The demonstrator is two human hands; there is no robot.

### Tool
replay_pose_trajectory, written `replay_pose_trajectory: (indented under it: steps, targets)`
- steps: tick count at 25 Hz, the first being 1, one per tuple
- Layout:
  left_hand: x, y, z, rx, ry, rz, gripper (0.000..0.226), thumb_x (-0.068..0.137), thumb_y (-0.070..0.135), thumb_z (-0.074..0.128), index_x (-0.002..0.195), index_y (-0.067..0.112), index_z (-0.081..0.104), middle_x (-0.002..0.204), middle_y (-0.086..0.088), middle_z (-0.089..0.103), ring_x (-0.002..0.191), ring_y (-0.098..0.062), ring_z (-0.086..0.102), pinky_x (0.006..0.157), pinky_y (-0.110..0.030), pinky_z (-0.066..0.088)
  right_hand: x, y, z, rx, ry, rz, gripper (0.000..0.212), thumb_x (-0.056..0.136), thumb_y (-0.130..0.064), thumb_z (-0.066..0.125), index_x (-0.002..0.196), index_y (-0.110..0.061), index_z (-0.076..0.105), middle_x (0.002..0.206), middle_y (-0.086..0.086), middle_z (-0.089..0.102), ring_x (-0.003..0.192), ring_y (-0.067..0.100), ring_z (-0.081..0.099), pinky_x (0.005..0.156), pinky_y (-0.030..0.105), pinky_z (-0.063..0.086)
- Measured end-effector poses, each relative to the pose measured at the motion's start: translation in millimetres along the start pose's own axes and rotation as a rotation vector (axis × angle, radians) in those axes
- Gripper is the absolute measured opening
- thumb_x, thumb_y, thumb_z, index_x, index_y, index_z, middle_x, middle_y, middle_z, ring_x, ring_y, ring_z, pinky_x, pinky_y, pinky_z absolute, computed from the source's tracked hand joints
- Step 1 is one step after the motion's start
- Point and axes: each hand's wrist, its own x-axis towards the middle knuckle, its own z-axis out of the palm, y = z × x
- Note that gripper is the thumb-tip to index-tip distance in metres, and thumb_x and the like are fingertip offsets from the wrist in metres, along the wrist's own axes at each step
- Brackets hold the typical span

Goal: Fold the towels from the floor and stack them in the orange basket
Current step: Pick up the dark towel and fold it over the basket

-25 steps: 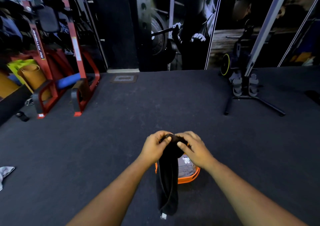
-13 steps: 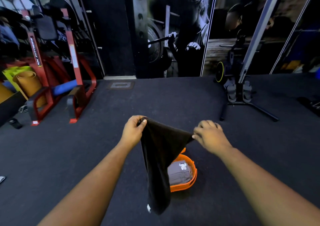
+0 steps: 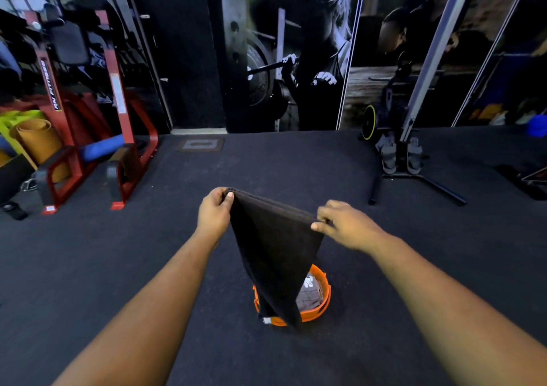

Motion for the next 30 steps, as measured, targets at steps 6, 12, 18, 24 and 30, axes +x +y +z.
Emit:
replay_pose_trajectory:
  steps: [6, 12, 18, 24, 30]
  targets:
    - [-14.4, 6.0, 6.1, 0.061, 0.009, 0.052, 0.015, 0.106, 0.025, 0.051, 0.108, 0.018, 0.065, 0.097, 0.004, 0.069, 0.093, -0.015, 0.066, 0.084, -0.038, 0.053, 1.0, -3.2, -5.1, 0.401, 0.443, 0.189, 0.028, 0.093, -0.037, 0.069, 0.079, -0.026, 0.048, 0.070, -0.002, 0.060, 0.065, 0.016, 0.057, 0.062, 0.041, 0.049]
    - [-19.9, 25.3, 5.1, 0.128, 0.017, 0.116, 0.017, 0.108, 0.032, 0.046, 0.107, 0.023, 0.061, 0.092, 0.010, 0.066, 0.089, -0.012, 0.064, 0.080, -0.038, 0.053, 3.3, -9.5, -7.0, 1.039, 0.595, 0.174, 0.022, 0.091, -0.028, 0.075, 0.091, -0.023, 0.053, 0.076, -0.006, 0.055, 0.074, 0.011, 0.053, 0.075, 0.039, 0.046]
    - [-35.4, 77.0, 22.3, -0.548, -0.232, -0.113, 0.030, 0.109, 0.031, 0.045, 0.114, 0.010, 0.066, 0.114, -0.014, 0.073, 0.109, -0.033, 0.069, 0.097, -0.048, 0.056, -22.0, -21.8, 40.9, 1.494, 0.290, 0.190, 0.076, 0.065, -0.032, 0.094, 0.130, -0.015, 0.060, 0.123, -0.001, 0.072, 0.109, 0.010, 0.068, 0.105, 0.037, 0.052]
    - [-36.4, 90.7, -0.7, -0.865, -0.291, -0.286, 0.068, 0.099, 0.066, 0.035, 0.135, 0.015, 0.060, 0.128, -0.015, 0.070, 0.119, -0.030, 0.066, 0.099, -0.048, 0.055, -31.0, -57.6, 70.7, 1.569, 0.288, 0.427, 0.016, 0.093, -0.003, 0.066, 0.103, -0.011, 0.075, 0.108, 0.015, 0.076, 0.092, 0.020, 0.074, 0.091, 0.037, 0.060]
    - [-115.8, -32.6, 30.7, -0.573, -0.671, -0.503, 0.057, 0.093, 0.060, 0.051, 0.128, 0.017, 0.063, 0.126, -0.003, 0.072, 0.114, -0.022, 0.068, 0.094, -0.036, 0.056, -3.3, -67.6, 0.5, 1.688, 0.257, 0.535, 0.024, 0.095, -0.023, 0.068, 0.117, -0.012, 0.069, 0.105, 0.013, 0.077, 0.095, 0.027, 0.075, 0.084, 0.039, 0.060]
